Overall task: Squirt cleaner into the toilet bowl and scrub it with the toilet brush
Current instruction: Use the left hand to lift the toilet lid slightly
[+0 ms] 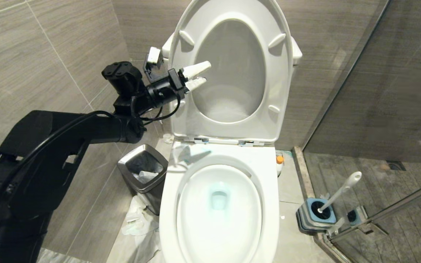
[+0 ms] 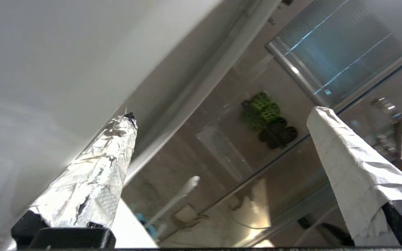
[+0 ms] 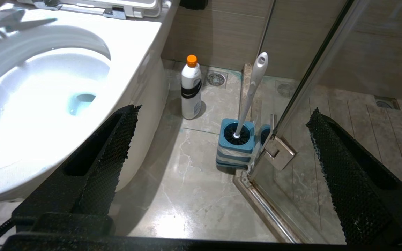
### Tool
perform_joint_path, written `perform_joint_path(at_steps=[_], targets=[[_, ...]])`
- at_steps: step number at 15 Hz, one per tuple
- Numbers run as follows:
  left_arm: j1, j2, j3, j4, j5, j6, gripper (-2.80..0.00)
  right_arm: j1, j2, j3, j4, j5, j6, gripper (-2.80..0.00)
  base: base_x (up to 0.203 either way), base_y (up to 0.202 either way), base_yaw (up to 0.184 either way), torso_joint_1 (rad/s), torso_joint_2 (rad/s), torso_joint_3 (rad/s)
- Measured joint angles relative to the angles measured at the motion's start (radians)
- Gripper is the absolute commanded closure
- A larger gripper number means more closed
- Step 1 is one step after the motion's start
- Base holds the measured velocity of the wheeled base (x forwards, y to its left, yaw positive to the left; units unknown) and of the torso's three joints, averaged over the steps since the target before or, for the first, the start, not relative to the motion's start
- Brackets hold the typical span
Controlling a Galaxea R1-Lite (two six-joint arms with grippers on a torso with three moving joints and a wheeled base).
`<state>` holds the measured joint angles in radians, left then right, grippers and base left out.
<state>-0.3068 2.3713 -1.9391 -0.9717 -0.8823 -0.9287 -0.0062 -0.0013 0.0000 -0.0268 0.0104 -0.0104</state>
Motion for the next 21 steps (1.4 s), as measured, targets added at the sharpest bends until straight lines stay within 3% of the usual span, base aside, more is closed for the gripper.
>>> perform_joint_path(at_steps=[3, 4, 11, 15, 19, 21], targets=[[-0.008, 0.045, 0.0, 0.001, 0.055, 0.167, -2.8, 0.0, 0.0, 0.0, 0.0, 0.0, 0.0, -2.8, 0.0, 0.0, 0.0, 0.0, 0.0, 0.0], [-0.013, 0.055, 0.0, 0.003, 0.074, 0.19, -2.8, 0.0, 0.0, 0.0, 0.0, 0.0, 0.0, -2.8, 0.0, 0.0, 0.0, 0.0, 0.0, 0.0], [-0.039, 0.059, 0.001, 0.0, 0.096, 0.2, -2.8, 0.0, 0.0, 0.0, 0.0, 0.0, 0.0, -2.8, 0.0, 0.0, 0.0, 0.0, 0.0, 0.0], [-0.055, -0.033, 0.045, 0.034, 0.101, 0.163, -2.8, 0.0, 0.0, 0.0, 0.0, 0.0, 0.0, -2.8, 0.0, 0.0, 0.0, 0.0, 0.0, 0.0], [-0.074, -0.237, 0.21, 0.085, 0.102, 0.015, -2.8, 0.0, 0.0, 0.0, 0.0, 0.0, 0.0, -2.8, 0.0, 0.0, 0.0, 0.0, 0.0, 0.0], [-0.086, -0.37, 0.302, 0.165, 0.104, -0.029, -2.8, 0.0, 0.0, 0.0, 0.0, 0.0, 0.0, -2.8, 0.0, 0.0, 0.0, 0.0, 0.0, 0.0]])
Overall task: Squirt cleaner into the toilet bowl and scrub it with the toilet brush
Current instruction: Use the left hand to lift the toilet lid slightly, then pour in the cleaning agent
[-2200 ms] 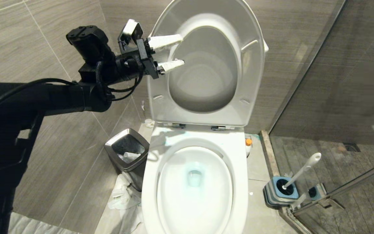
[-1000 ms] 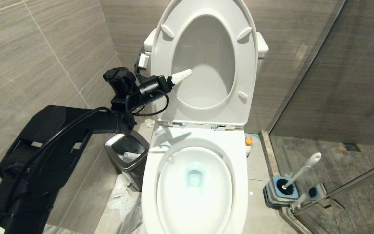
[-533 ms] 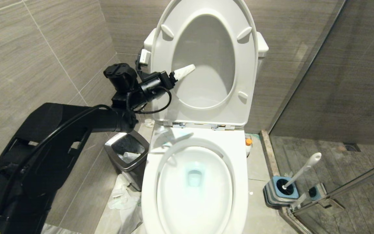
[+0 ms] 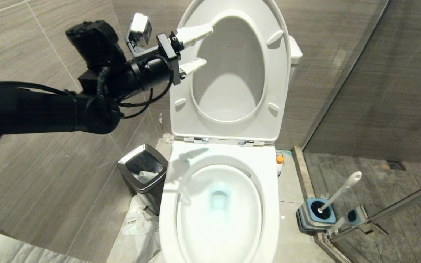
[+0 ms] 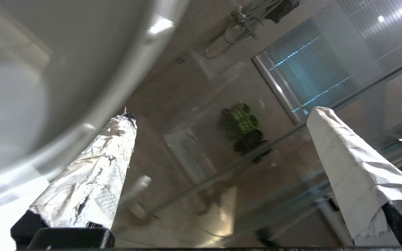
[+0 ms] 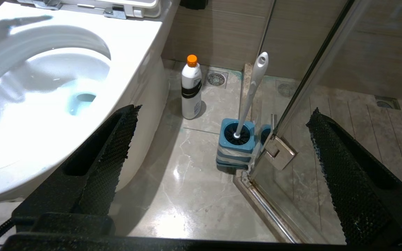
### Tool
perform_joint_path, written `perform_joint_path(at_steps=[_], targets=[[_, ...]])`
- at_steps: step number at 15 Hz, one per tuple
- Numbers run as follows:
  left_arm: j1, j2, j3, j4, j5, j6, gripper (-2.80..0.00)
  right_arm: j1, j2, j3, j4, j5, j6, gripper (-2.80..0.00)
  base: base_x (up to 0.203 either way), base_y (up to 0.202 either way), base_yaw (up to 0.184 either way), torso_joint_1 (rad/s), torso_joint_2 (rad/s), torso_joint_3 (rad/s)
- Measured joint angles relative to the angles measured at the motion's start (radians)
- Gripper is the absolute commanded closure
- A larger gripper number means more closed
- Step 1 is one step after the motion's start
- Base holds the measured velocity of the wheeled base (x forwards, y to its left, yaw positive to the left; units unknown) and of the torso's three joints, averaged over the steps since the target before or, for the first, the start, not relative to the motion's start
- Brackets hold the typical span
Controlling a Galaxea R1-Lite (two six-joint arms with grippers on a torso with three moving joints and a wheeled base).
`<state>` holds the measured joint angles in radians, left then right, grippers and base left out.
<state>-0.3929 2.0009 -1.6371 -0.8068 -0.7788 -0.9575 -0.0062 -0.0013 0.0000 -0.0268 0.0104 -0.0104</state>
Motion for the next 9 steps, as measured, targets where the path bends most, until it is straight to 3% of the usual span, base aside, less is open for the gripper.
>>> perform_joint_path(at_steps=[2, 4, 6, 9], targets=[[-0.02, -0.159, 0.074, 0.144, 0.003, -0.011, -2.8, 0.0, 0.0, 0.0, 0.0, 0.0, 0.0, -2.8, 0.0, 0.0, 0.0, 0.0, 0.0, 0.0], [-0.043, -0.313, 0.112, 0.345, 0.012, 0.028, -2.8, 0.0, 0.0, 0.0, 0.0, 0.0, 0.0, -2.8, 0.0, 0.0, 0.0, 0.0, 0.0, 0.0], [-0.067, -0.445, 0.134, 0.604, 0.062, 0.191, -2.8, 0.0, 0.0, 0.0, 0.0, 0.0, 0.0, -2.8, 0.0, 0.0, 0.0, 0.0, 0.0, 0.0], [-0.099, -0.613, 0.146, 0.964, 0.212, 0.55, -2.8, 0.0, 0.0, 0.0, 0.0, 0.0, 0.0, -2.8, 0.0, 0.0, 0.0, 0.0, 0.0, 0.0]])
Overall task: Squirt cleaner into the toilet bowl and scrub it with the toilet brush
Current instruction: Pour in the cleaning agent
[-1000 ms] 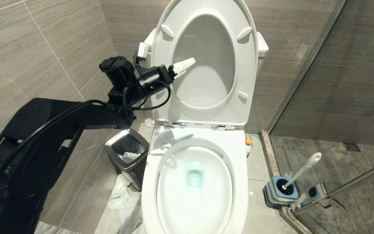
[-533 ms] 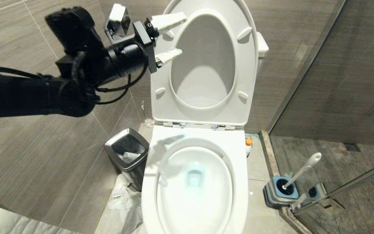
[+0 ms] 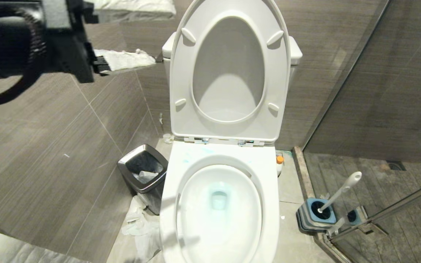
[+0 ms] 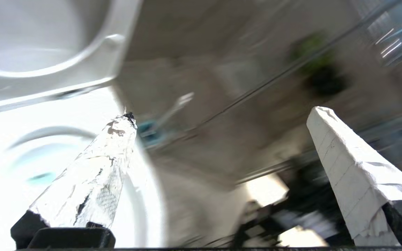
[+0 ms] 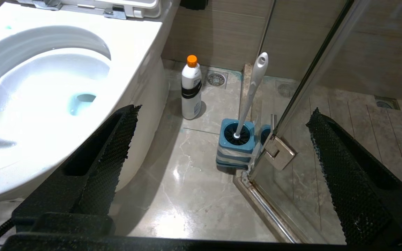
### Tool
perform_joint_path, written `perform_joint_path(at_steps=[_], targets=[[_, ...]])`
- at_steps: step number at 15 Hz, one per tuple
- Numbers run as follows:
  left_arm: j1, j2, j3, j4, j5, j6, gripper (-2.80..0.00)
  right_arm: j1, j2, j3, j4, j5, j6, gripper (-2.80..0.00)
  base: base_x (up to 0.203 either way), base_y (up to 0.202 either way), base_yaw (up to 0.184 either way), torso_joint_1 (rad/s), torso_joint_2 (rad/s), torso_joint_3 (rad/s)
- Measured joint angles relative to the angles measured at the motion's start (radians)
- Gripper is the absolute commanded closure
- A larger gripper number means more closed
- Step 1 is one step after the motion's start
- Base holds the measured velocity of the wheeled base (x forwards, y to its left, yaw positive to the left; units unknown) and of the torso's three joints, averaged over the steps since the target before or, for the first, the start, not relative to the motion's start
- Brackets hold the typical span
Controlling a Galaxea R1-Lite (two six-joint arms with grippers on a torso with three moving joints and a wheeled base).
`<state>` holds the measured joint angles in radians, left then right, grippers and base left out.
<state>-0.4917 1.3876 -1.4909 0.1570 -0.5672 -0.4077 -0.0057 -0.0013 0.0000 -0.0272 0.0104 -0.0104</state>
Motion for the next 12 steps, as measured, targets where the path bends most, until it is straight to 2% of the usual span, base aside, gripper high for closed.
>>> perform_joint_path(at_steps=[2, 3, 4, 6, 9, 12], targets=[[-0.032, -0.104, 0.004, 0.173, 0.149, 0.199, -2.8, 0.0, 0.0, 0.0, 0.0, 0.0, 0.0, -2.8, 0.0, 0.0, 0.0, 0.0, 0.0, 0.0], [-0.051, -0.151, 0.01, 0.221, 0.229, 0.259, -2.8, 0.0, 0.0, 0.0, 0.0, 0.0, 0.0, -2.8, 0.0, 0.0, 0.0, 0.0, 0.0, 0.0], [-0.066, -0.196, 0.023, 0.244, 0.298, 0.287, -2.8, 0.0, 0.0, 0.0, 0.0, 0.0, 0.0, -2.8, 0.0, 0.0, 0.0, 0.0, 0.0, 0.0], [-0.081, -0.289, 0.067, 0.254, 0.409, 0.311, -2.8, 0.0, 0.0, 0.0, 0.0, 0.0, 0.0, -2.8, 0.0, 0.0, 0.0, 0.0, 0.0, 0.0], [-0.085, -0.424, 0.119, 0.259, 0.531, 0.324, -2.8, 0.0, 0.0, 0.0, 0.0, 0.0, 0.0, -2.8, 0.0, 0.0, 0.0, 0.0, 0.0, 0.0], [-0.065, -0.542, 0.143, 0.277, 0.607, 0.327, -2.8, 0.0, 0.0, 0.0, 0.0, 0.0, 0.0, -2.8, 0.0, 0.0, 0.0, 0.0, 0.0, 0.0]])
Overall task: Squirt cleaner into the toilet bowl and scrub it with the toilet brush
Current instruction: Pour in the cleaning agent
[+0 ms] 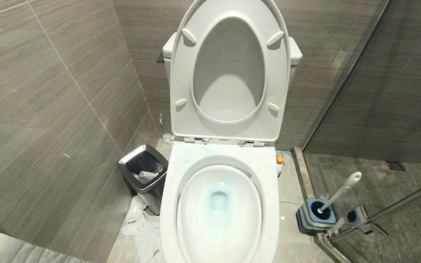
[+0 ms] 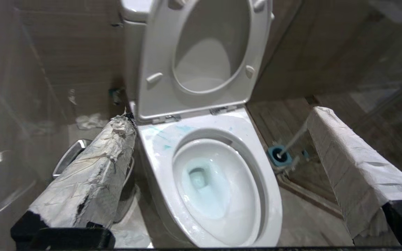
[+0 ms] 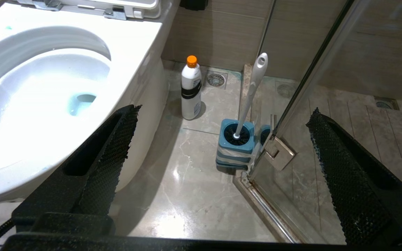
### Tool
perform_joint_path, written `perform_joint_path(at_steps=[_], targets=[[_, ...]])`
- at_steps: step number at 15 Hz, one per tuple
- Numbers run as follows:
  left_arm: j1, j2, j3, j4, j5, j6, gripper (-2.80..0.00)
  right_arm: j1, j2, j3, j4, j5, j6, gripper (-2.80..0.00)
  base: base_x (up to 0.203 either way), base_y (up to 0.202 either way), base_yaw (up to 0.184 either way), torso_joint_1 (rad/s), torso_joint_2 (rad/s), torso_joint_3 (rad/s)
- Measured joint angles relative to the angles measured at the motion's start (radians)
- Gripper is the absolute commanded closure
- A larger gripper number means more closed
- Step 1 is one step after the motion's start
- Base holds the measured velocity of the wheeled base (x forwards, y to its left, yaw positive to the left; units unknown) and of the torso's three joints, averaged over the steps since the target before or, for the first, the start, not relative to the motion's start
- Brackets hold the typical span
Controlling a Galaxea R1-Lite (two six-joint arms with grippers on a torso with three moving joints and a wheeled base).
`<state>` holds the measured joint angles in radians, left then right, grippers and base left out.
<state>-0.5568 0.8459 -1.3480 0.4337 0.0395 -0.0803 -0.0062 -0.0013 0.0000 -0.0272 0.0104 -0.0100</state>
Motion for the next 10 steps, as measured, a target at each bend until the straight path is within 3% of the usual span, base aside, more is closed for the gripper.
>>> perform_joint_path(at_steps=[3, 4, 10], targets=[[0.089, -0.089, 0.018, 0.004, -0.001, 0.02, -2.8, 0.0, 0.0, 0.0, 0.0, 0.0, 0.0, -2.8, 0.0, 0.0, 0.0, 0.0, 0.0, 0.0], [0.114, -0.114, 0.024, 0.005, -0.006, 0.032, 0.0, 0.0, 0.0, 0.0, 0.0, 0.0, 0.0, -2.8, 0.0, 0.0, 0.0, 0.0, 0.0, 0.0], [0.21, -0.211, 0.03, 0.001, -0.01, 0.041, 0.0, 0.0, 0.0, 0.0, 0.0, 0.0, 0.0, -2.8, 0.0, 0.0, 0.0, 0.0, 0.0, 0.0]])
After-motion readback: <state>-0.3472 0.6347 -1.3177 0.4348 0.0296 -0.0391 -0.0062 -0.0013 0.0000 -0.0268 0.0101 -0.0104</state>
